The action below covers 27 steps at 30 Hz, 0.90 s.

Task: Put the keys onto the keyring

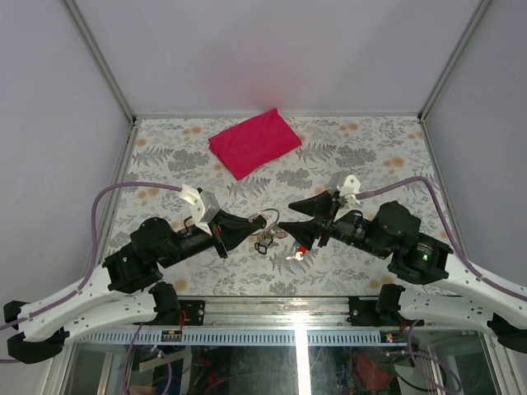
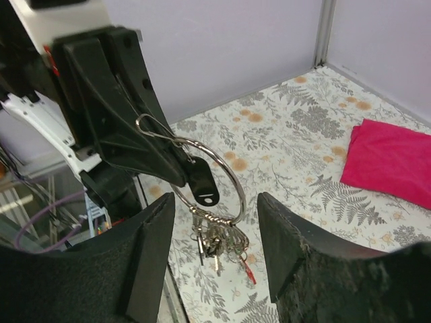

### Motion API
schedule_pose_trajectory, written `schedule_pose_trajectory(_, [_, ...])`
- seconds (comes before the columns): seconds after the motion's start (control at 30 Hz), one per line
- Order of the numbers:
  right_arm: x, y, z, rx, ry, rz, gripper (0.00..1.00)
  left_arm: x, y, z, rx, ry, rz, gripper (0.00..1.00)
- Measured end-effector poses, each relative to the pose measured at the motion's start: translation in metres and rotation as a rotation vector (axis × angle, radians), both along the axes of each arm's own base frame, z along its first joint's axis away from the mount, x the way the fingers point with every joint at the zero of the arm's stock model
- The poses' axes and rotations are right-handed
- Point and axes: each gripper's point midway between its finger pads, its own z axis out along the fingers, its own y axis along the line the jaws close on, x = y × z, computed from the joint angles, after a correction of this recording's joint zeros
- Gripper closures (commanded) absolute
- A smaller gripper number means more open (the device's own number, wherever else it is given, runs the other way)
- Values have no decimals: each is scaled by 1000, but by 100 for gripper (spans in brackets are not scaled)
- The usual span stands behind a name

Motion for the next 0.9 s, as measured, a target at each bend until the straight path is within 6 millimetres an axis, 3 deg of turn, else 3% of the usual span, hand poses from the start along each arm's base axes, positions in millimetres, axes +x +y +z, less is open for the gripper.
schedule_pose_trajectory(0.2, [8, 14, -17, -62, -30, 6, 44, -5, -1, 5, -19, 8, -27, 100])
schedule_pose_trajectory(0.6, [20, 24, -21, -69, -75, -27, 59, -12, 0, 14, -49, 11, -55, 100])
schedule_pose_trajectory(0.67, [22, 27, -26, -86, -79, -26, 67, -13, 1, 17, -61, 8, -58, 100])
schedule_pose_trajectory(0.83, [22, 32, -29, -102, -98, -13, 100, -14, 1, 21, -72, 3, -59, 100])
schedule_pose_trajectory(0.9, [22, 32, -27, -94, -102, -12, 100, -14, 2, 22, -74, 1, -59, 95])
